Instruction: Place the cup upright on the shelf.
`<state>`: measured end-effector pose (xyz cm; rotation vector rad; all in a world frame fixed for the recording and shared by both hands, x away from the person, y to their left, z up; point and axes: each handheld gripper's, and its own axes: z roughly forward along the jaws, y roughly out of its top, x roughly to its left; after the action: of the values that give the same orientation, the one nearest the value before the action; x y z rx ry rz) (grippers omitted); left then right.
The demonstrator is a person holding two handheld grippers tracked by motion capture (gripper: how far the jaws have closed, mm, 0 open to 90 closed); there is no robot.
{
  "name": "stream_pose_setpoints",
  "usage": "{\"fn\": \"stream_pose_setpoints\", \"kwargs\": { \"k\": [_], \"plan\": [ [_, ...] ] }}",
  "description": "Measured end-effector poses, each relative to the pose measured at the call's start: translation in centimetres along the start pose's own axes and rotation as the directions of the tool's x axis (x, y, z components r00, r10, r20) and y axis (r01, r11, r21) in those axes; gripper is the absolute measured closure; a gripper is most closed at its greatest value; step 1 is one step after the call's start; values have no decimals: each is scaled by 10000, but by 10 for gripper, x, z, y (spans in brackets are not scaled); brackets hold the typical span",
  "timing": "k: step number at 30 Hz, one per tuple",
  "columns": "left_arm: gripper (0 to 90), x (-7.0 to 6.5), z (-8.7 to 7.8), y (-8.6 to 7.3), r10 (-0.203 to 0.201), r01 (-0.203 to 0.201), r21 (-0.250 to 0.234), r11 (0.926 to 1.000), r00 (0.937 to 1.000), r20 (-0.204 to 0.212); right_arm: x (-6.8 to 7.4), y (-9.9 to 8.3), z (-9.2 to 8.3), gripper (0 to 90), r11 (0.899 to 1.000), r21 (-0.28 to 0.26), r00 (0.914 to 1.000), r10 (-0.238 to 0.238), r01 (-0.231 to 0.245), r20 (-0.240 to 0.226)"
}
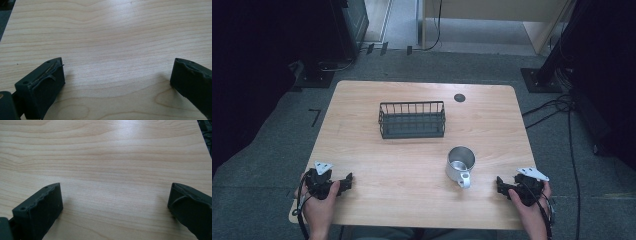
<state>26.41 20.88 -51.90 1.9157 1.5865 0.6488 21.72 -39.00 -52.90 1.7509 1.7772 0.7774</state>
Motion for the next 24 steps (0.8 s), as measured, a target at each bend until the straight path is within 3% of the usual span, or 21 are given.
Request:
{"fn": "stream_pose_setpoints", "kwargs": {
  "k": [4, 14, 24],
  "plan": [
    [0, -1, 0, 0, -38, 38, 5, 10000, 10000, -41, 6, -3, -2, 0, 9989, -12, 9978, 464, -464, 468],
    [0, -1, 0, 0, -63, 63, -14, 10000, 10000, -53, 15, -1, -8, 0, 9988, 113, 9971, 469, -477, 591],
    [0, -1, 0, 0, -58, 58, -4, 10000, 10000, -51, 37, 7, -22, 0, 9990, -302, 9994, 317, -321, -144]
  ]
}}
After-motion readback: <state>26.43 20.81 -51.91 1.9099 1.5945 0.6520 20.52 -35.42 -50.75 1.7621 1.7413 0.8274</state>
